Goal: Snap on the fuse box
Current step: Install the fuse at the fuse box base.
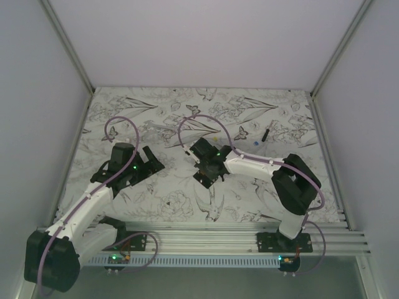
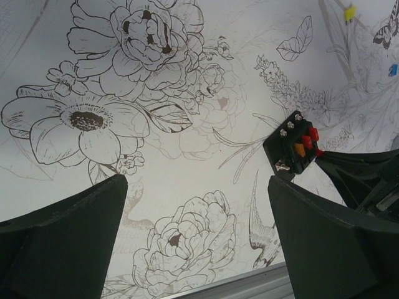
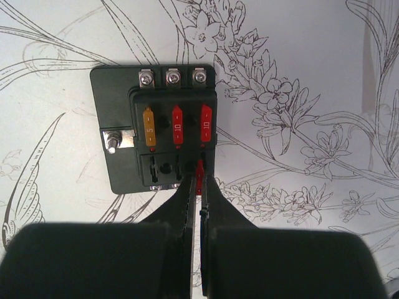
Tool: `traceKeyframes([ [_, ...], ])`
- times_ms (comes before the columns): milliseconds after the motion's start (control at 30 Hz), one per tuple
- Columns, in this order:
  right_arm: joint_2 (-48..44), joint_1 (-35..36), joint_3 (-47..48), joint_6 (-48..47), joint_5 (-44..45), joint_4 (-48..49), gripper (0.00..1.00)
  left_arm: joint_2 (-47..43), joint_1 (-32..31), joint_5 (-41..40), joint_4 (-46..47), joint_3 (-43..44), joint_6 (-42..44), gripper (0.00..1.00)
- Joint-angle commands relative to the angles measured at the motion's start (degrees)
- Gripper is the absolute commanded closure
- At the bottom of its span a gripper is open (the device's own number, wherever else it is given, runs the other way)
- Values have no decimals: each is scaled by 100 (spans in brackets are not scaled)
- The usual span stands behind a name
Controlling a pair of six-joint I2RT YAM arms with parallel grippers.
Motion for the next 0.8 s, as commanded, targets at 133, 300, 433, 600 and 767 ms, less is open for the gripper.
traceKeyframes([
  [133,295,-4,-27,177,-293,-393,100,-69,51,138,-146,14,-81,0],
  [300,60,-17,135,157,-275,-427,100,-128,44,156,-144,-17,-82,0],
  [433,27,-62,106,244,-282,-423,100,-115,51,207,-149,-9,-73,0],
  [600,-86,-245,-164,312,-511,-195,100,-67,44,282,-148,16,-39,0],
  [767,-176,-638,-398,269,-1118,-38,100,-58,44,325,-147,27,-29,0],
])
